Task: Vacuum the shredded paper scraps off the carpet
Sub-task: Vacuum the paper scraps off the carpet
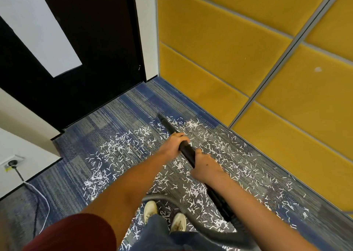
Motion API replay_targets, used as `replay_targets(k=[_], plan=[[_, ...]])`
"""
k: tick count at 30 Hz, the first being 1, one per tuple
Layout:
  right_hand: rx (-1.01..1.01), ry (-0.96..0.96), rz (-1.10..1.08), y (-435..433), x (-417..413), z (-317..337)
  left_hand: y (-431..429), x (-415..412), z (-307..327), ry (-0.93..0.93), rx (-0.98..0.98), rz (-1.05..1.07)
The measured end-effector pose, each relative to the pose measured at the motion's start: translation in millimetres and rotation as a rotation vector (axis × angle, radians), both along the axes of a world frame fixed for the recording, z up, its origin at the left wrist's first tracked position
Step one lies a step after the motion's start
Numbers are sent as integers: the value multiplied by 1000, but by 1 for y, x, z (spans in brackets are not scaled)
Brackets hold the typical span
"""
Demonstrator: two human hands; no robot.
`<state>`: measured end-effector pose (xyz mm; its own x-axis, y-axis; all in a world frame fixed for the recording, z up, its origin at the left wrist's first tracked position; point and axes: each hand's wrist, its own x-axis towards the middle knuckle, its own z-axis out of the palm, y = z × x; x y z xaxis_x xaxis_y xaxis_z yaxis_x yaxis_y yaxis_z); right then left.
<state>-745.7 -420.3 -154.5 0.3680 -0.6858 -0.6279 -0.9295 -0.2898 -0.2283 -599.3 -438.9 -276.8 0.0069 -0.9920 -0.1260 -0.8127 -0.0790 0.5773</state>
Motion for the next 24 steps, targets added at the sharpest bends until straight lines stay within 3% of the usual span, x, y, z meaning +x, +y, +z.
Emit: replay_targets(k=[13,24], plan=[[10,-26,93,-8,31,6,4,33,-11,0,36,103],[9,2,71,4,8,12,16,6,2,1,-4,55]])
